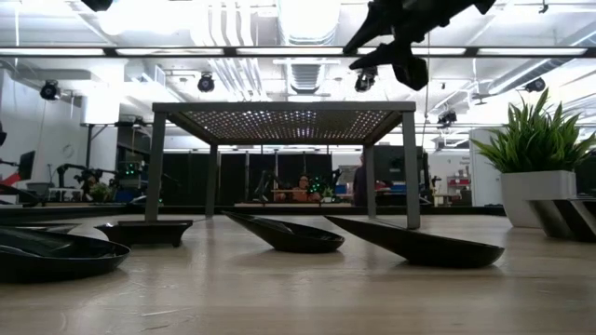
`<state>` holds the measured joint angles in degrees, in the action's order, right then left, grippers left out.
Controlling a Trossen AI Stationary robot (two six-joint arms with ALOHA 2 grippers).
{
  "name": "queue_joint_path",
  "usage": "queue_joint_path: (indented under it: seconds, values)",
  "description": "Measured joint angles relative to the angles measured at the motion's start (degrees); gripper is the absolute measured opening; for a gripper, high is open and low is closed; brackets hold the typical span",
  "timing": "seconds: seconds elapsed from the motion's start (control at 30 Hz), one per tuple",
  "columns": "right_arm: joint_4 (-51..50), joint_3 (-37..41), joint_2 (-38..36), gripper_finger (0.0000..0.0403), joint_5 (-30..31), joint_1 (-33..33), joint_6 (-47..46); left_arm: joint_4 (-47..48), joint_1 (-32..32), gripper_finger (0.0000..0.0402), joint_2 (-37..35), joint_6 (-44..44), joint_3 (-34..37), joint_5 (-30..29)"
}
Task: Pick & Place Mini shaped plates
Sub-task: Put the distorted square plate on the shelf
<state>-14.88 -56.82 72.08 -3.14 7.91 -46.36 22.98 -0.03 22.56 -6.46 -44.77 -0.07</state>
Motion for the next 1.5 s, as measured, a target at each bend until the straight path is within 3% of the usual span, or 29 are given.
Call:
queue_joint_path:
  seconds: [0.2,0.57,1.0,1.27,1.5]
  values:
    - [0.4,0.0,1.2,0.0102,-0.1,-5.7,-3.1,0.0,0.0,0.0000,0.0,0.0,0.0,0.0]
    - [3.6,-0.1,1.2,0.0081,0.9,-17.0,3.0,0.0,0.0,0.0000,0.0,0.0,0.0,0.0]
    - [6.7,-0.1,1.2,0.0042,26.9,-31.6,13.2,0.0,0.0,0.0000,0.0,0.0,0.0,0.0]
    - [6.7,0.2,1.2,0.0009,27.3,-35.8,14.2,0.0,0.0,0.0000,0.0,0.0,0.0,0.0]
    - [-6.4,0.2,1.1,0.0008,21.0,-38.9,0.3,0.0,0.0,0.0000,0.0,0.0,0.0,0.0]
